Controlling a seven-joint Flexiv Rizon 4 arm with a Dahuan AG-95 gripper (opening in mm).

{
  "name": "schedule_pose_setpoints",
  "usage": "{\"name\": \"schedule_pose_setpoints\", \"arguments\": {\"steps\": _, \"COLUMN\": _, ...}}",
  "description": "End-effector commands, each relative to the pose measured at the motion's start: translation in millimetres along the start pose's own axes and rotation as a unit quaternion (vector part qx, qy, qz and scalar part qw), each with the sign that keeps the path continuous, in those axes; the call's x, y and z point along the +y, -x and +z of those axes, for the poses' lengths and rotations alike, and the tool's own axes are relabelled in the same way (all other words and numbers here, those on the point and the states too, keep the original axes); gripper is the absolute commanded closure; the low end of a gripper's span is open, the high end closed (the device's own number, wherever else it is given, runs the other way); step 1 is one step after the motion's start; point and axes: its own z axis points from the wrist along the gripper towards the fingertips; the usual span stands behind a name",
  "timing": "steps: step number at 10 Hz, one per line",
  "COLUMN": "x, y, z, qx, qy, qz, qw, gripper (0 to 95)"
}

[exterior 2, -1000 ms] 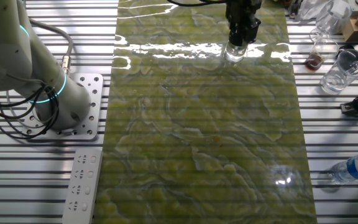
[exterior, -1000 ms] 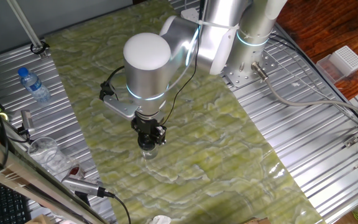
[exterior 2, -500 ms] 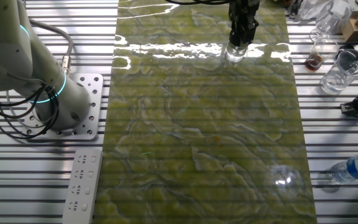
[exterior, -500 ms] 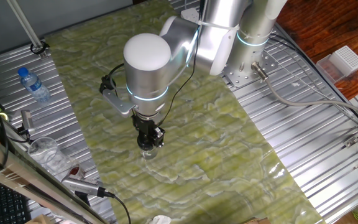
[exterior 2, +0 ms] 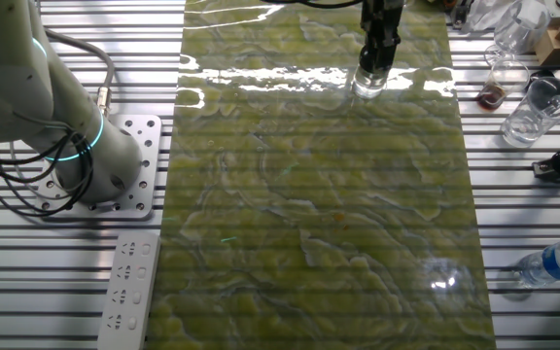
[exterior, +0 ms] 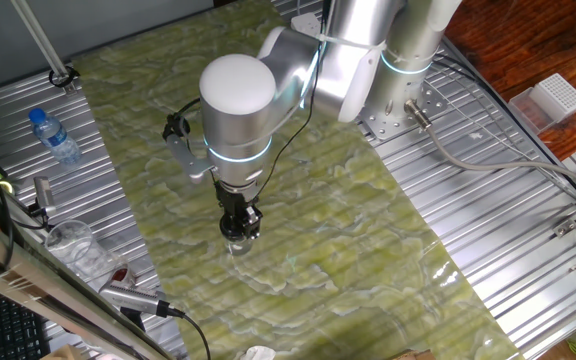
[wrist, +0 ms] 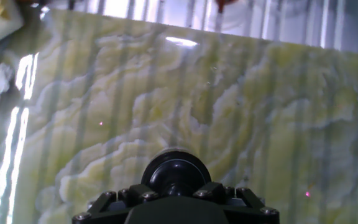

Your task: Screw the lid onto the jar

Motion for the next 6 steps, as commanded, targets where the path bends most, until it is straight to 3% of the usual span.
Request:
{"name": "schedule_pose_setpoints", "arguments": {"steps": 1, "x": 0.5, "y": -0.8, "z": 1.7, "qx": 0.001, "qy": -0.002, "qz": 0.052, "qw": 0.9987, "gripper": 76.0}}
{"name": "schedule_pose_setpoints", "arguments": {"steps": 6, "x": 0.5, "y": -1.0, "z": 2.0, "qx": 0.003, "qy": -0.003, "qz": 0.147, "qw": 0.9891, "gripper": 76.0}}
